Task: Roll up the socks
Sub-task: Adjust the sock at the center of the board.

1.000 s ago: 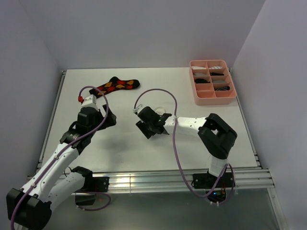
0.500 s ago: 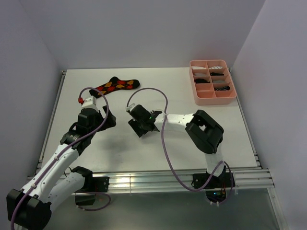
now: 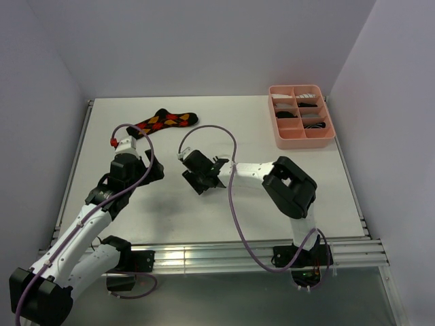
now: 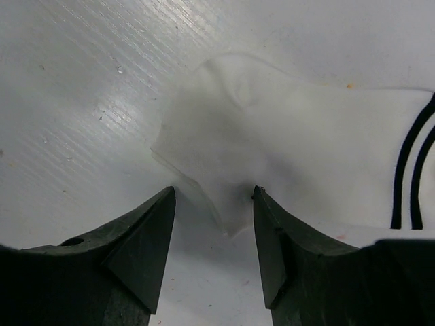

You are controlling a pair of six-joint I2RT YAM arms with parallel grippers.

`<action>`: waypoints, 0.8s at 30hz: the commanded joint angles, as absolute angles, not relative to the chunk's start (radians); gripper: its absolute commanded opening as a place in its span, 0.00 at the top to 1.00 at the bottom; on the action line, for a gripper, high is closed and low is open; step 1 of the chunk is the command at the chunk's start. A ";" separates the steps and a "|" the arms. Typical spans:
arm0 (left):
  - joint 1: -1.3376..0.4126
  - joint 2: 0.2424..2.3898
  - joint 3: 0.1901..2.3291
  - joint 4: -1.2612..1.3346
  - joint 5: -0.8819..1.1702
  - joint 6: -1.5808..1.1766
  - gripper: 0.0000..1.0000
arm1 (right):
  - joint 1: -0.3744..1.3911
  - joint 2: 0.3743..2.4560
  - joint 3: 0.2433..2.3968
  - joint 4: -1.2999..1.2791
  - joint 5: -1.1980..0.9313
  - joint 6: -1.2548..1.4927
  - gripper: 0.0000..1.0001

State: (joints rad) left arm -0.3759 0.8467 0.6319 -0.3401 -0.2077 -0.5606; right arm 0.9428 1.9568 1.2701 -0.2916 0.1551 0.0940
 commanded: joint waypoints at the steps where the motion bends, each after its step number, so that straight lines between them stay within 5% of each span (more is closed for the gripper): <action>1: -0.373 0.838 0.627 -0.295 -0.222 -0.546 0.00 | 0.959 1.917 1.256 -0.270 0.215 0.048 0.44; 24: -0.373 0.833 0.627 -0.307 -0.265 -0.572 0.00 | 1.015 1.959 1.319 -0.198 0.245 0.011 0.45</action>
State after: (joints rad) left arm -0.3759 0.8467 0.6319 -0.3359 -0.2367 -0.5648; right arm 1.0058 1.9564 1.2785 -0.2375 0.2237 0.0231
